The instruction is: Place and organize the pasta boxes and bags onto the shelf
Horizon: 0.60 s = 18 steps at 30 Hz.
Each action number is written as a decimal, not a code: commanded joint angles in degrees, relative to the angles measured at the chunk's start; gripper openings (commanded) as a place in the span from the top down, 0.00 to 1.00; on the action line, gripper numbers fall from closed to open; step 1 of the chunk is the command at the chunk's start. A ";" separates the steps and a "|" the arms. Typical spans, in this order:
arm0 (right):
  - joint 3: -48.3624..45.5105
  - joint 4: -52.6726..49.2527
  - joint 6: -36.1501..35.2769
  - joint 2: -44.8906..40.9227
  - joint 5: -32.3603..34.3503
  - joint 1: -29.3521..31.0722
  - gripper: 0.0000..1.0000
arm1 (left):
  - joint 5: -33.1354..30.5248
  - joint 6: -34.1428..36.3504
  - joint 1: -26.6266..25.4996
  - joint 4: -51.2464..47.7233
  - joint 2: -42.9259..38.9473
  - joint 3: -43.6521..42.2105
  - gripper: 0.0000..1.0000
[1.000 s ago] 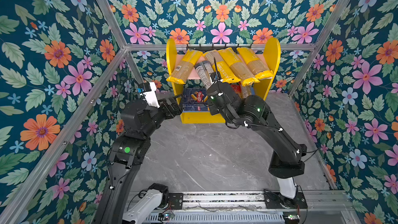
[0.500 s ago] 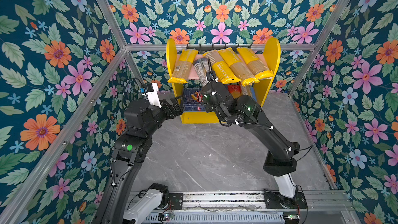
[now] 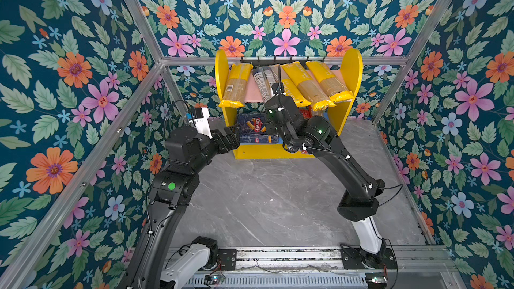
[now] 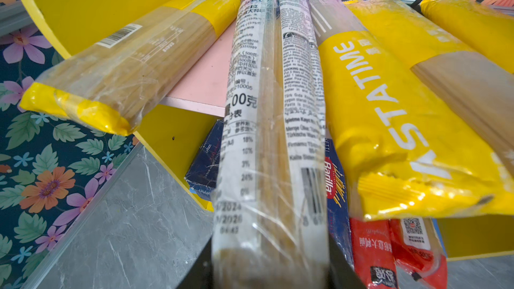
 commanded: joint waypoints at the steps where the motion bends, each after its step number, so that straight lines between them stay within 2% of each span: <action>1: 0.43 4.24 0.64 0.89 -0.36 -0.17 0.67 | 0.36 -0.09 0.03 1.65 -0.42 -0.22 0.01; 4: 0.51 6.10 -0.41 1.58 -2.30 -0.10 0.57 | 0.45 -0.34 0.03 1.95 -0.53 -0.66 0.01; 12: 0.44 9.36 -2.15 2.70 -8.14 -0.10 0.22 | 0.97 -1.15 0.03 2.53 -1.21 -2.09 0.00; 18: -1.28 10.89 -3.66 0.41 -10.33 0.59 0.15 | 1.40 -1.50 0.03 2.61 -1.81 -2.18 0.01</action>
